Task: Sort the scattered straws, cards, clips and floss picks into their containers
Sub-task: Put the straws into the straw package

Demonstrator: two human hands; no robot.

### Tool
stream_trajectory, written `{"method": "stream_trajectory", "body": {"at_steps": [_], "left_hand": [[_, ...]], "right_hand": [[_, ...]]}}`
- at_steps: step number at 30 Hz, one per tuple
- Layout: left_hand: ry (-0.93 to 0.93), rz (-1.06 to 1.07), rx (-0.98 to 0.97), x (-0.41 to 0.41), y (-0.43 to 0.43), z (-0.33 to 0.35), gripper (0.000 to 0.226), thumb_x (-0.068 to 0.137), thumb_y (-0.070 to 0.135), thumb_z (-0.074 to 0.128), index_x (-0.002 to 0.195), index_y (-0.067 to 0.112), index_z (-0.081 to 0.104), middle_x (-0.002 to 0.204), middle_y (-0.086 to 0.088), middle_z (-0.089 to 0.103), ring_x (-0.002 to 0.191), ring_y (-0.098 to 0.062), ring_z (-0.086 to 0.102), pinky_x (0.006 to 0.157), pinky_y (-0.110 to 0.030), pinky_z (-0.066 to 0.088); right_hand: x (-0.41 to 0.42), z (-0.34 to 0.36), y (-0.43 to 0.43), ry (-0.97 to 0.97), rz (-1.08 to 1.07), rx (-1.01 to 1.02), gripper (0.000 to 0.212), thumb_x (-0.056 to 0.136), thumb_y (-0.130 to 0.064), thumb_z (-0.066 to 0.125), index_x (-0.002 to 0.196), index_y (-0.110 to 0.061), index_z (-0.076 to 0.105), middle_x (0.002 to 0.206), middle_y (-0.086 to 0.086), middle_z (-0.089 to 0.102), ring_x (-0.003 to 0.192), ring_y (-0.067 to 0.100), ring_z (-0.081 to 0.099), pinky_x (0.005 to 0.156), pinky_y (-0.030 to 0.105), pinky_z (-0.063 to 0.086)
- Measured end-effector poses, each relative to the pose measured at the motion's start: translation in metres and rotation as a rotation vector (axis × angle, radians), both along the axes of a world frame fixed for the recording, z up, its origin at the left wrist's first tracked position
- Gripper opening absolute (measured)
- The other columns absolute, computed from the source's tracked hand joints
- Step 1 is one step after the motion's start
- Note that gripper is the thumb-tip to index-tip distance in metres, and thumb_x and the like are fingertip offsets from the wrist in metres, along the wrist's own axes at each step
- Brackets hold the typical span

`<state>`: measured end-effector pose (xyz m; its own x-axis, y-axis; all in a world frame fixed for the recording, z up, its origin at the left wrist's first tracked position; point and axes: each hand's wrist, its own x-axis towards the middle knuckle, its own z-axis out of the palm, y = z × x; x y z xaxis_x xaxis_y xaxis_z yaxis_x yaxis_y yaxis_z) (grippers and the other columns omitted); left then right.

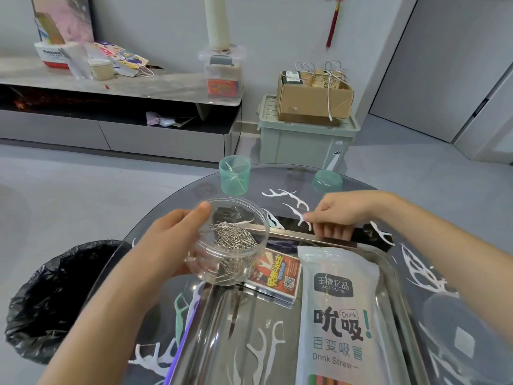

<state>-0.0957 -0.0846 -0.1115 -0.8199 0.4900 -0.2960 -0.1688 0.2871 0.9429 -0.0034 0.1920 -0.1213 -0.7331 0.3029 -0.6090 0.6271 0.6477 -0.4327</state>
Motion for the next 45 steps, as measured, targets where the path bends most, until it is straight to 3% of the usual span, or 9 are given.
{"method": "stream_trajectory", "body": {"at_steps": [4,11,16,21,26,29,33,38,45], "left_hand": [[-0.042,0.042,0.031,-0.015,-0.003,-0.004,0.036,0.075,0.048,0.062,0.095,0.018,0.066,0.089,-0.013,0.061,0.058,-0.024,0.061,0.041,-0.023,0.051],[-0.145,0.099,0.072,-0.040,-0.008,-0.011,0.053,0.056,0.051,0.063,0.096,0.016,0.069,0.081,-0.012,0.060,0.045,-0.019,0.064,0.040,-0.025,0.051],[-0.107,0.162,0.111,-0.056,-0.027,-0.004,0.054,0.057,0.051,0.064,0.098,0.016,0.066,0.089,-0.016,0.061,0.049,-0.025,0.066,0.044,-0.031,0.055],[-0.061,0.217,0.153,-0.062,-0.040,0.002,0.040,0.066,0.051,0.063,0.092,0.021,0.067,0.092,-0.015,0.059,0.050,-0.021,0.067,0.044,-0.028,0.053],[-0.029,0.177,0.181,-0.054,-0.039,0.004,0.051,0.050,0.056,0.066,0.089,0.022,0.069,0.087,-0.013,0.061,0.052,-0.022,0.068,0.046,-0.031,0.056],[-0.017,0.171,0.181,-0.052,-0.040,0.004,0.057,0.042,0.060,0.068,0.087,0.024,0.071,0.085,-0.011,0.061,0.054,-0.022,0.068,0.052,-0.035,0.059],[-0.015,0.158,0.188,-0.051,-0.043,0.006,0.058,0.038,0.062,0.069,0.083,0.025,0.072,0.084,-0.011,0.059,0.053,-0.020,0.067,0.047,-0.030,0.056],[-0.027,0.161,0.197,-0.053,-0.042,0.007,0.061,0.046,0.058,0.066,0.093,0.021,0.069,0.091,-0.014,0.060,0.053,-0.023,0.068,0.050,-0.031,0.057],[-0.028,0.159,0.177,-0.054,-0.043,0.008,0.063,0.041,0.061,0.067,0.091,0.023,0.069,0.094,-0.015,0.061,0.054,-0.023,0.068,0.051,-0.033,0.057]], "right_hand": [[0.004,-0.002,-0.001,-0.230,0.077,0.059,0.063,0.092,-0.065,0.027,0.079,-0.014,0.060,0.071,0.002,0.058,0.052,0.014,0.055,0.052,0.021,0.049],[-0.037,-0.010,-0.020,0.124,0.016,-0.366,0.048,0.097,-0.049,0.039,0.092,-0.013,0.070,0.078,-0.003,0.070,0.070,0.008,0.064,0.066,0.018,0.053],[-0.064,-0.014,-0.035,0.222,0.159,-0.309,0.037,0.097,-0.038,0.049,0.101,-0.008,0.070,0.098,0.009,0.070,0.082,0.012,0.064,0.076,0.022,0.055],[-0.060,-0.015,-0.029,0.188,0.226,-0.324,0.021,0.097,-0.019,0.052,0.095,-0.019,0.073,0.091,-0.004,0.073,0.082,0.006,0.067,0.070,0.015,0.051],[-0.046,-0.012,-0.013,0.331,0.059,-0.302,0.017,0.090,-0.003,0.060,0.094,-0.012,0.073,0.094,0.006,0.073,0.092,0.017,0.069,0.078,0.023,0.056],[-0.040,-0.007,-0.014,0.167,0.123,-0.278,0.011,0.091,-0.014,0.061,0.094,-0.014,0.072,0.088,0.005,0.072,0.082,0.014,0.068,0.071,0.022,0.056],[-0.045,-0.006,-0.025,-0.096,0.137,-0.228,0.042,0.095,-0.048,0.044,0.092,-0.014,0.069,0.091,0.007,0.069,0.081,0.016,0.065,0.075,0.028,0.055],[-0.055,-0.010,-0.036,-0.020,-0.063,-0.442,0.049,0.099,-0.046,0.036,0.092,-0.009,0.068,0.093,0.018,0.058,0.082,0.024,0.060,0.065,0.025,0.055],[-0.023,-0.017,-0.024,0.194,0.001,-0.420,0.039,0.099,-0.036,0.043,0.103,-0.009,0.071,0.106,0.011,0.071,0.096,0.020,0.064,0.092,0.034,0.050]]}}
